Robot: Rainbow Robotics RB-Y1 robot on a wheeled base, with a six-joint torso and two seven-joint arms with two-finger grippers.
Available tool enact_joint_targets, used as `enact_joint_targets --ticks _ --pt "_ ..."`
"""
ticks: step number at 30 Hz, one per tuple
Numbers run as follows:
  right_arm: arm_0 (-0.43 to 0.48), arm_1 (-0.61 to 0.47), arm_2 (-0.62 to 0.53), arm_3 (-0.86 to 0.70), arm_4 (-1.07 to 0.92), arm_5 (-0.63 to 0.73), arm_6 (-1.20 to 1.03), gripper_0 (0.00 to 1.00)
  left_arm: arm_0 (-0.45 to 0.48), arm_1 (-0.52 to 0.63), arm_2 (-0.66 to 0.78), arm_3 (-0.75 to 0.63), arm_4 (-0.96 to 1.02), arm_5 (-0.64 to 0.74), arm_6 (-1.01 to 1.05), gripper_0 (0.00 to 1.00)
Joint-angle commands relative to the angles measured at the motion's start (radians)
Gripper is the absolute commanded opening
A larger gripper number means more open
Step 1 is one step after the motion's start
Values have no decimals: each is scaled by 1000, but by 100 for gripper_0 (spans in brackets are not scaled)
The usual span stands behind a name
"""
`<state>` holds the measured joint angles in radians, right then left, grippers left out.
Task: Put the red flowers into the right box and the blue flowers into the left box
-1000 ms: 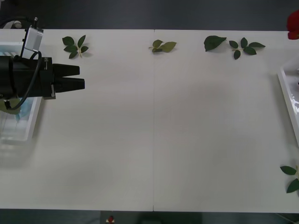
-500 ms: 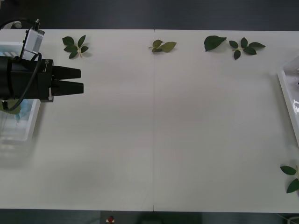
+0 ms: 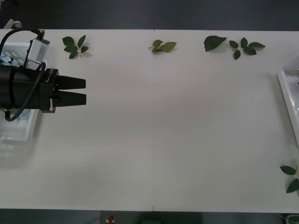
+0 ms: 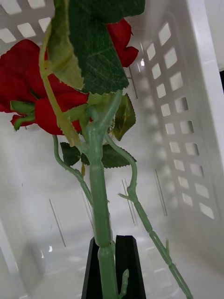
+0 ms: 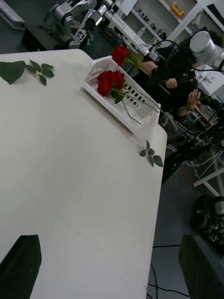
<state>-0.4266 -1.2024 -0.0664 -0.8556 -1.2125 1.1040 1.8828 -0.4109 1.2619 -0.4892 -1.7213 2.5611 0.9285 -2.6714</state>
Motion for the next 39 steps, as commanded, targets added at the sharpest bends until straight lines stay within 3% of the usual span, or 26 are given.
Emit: enact_joint_targets --ticks 1,9,10,11,12,13,30,39 --pt "14 1 -18 -5 2 -23 15 0 0 -4 8 -15 7 -5 -2 85" --pt "31 9 -16 -5 5 -46 35 0 -2 -7 9 -15 7 -7 -12 86" --pt "31 10 -16 -5 5 -46 36 6 -3 -7 9 -15 4 -8 -34 86" --pt "34 9 -16 -5 5 -46 36 52 -5 -9 9 -15 -1 -8 -34 85" --pt "34 9 -16 -5 5 -49 36 87 -5 -9 9 -15 -6 -8 -34 85" --pt "34 9 -16 -5 5 -49 36 100 -5 -9 9 -15 -10 -8 -34 85" --pt "34 10 -16 -5 -16 -49 58 100 18 -22 8 -35 -30 -7 -34 85" --pt "34 7 -47 -72 -180 51 79 100 23 -22 9 -35 -25 -7 -34 85"
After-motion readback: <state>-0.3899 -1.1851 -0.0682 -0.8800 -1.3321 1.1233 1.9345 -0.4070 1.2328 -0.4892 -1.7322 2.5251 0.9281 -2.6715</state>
